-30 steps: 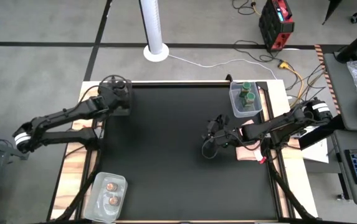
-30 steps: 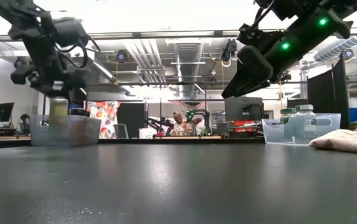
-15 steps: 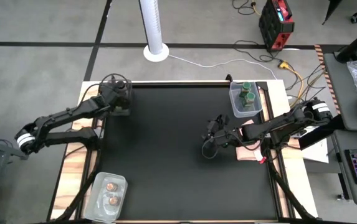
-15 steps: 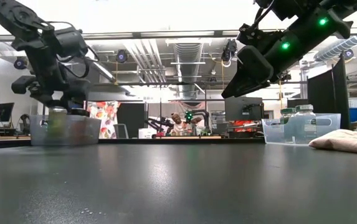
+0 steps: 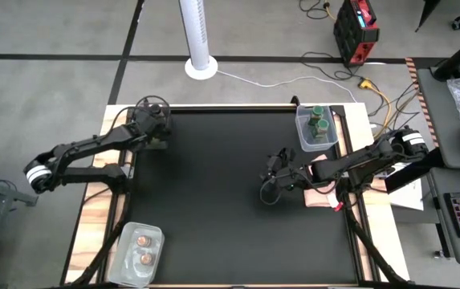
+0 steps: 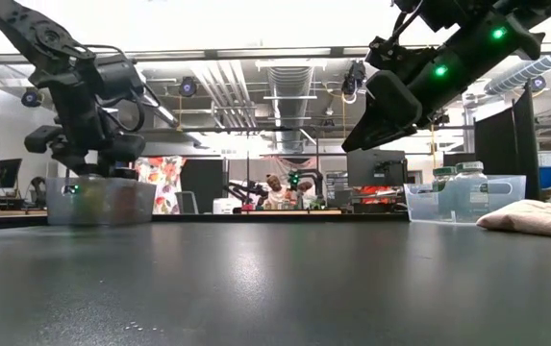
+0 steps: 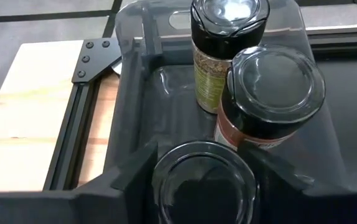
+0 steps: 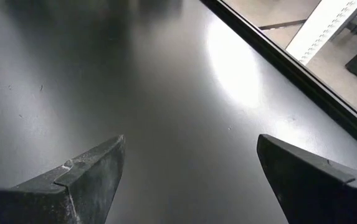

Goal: Sort spices by type
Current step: Put the black spice bottle into the black bin, then return to Home Position

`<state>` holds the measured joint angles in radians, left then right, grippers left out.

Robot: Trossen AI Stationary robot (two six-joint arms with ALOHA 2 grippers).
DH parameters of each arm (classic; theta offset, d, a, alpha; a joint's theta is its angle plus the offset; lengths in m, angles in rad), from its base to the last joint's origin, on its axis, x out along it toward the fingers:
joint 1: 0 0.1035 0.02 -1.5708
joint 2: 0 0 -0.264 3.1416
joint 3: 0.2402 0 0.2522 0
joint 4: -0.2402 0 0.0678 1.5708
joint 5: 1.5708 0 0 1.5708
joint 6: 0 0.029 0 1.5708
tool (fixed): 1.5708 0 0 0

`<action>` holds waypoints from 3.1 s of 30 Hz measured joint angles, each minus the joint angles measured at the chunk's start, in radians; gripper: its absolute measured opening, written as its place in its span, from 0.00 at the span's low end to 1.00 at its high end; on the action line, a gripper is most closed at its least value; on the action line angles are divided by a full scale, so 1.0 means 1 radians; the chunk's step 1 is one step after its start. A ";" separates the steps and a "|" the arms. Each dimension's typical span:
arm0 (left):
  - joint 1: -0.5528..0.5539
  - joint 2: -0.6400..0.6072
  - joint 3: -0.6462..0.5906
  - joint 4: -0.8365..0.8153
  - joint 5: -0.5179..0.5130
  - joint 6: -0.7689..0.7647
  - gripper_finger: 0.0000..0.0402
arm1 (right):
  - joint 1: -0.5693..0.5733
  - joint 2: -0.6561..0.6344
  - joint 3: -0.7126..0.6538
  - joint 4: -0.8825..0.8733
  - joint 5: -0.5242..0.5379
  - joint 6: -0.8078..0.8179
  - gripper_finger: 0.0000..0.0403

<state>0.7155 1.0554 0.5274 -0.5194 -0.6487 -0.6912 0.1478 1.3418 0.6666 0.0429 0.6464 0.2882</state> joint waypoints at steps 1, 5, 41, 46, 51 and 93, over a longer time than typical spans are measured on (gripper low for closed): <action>0.000 0.002 0.000 -0.001 0.000 0.002 0.51 | 0.000 0.000 0.000 0.000 0.000 0.000 0.88; 0.000 0.001 0.000 0.000 0.000 0.012 0.71 | 0.000 0.000 0.000 0.000 0.000 0.000 0.88; -1.144 -0.239 0.034 0.653 -0.333 0.918 0.92 | -0.065 -0.125 -0.271 0.837 -0.303 -0.574 0.88; -0.943 -0.344 -0.168 1.073 0.223 1.039 0.92 | -0.120 -0.257 -0.308 0.840 -0.400 -0.577 0.88; -0.608 -0.419 -0.241 1.055 0.476 0.944 0.92 | -0.146 -0.380 -0.366 0.837 -0.421 -0.555 0.88; -0.715 -1.055 -0.399 0.420 0.388 0.949 0.92 | -0.307 -1.306 -0.657 0.561 -0.922 -0.568 0.85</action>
<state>0.0006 0.0002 0.1286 -0.0991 -0.2602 0.2578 -0.1590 0.0355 0.0101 0.6039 -0.2755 -0.2795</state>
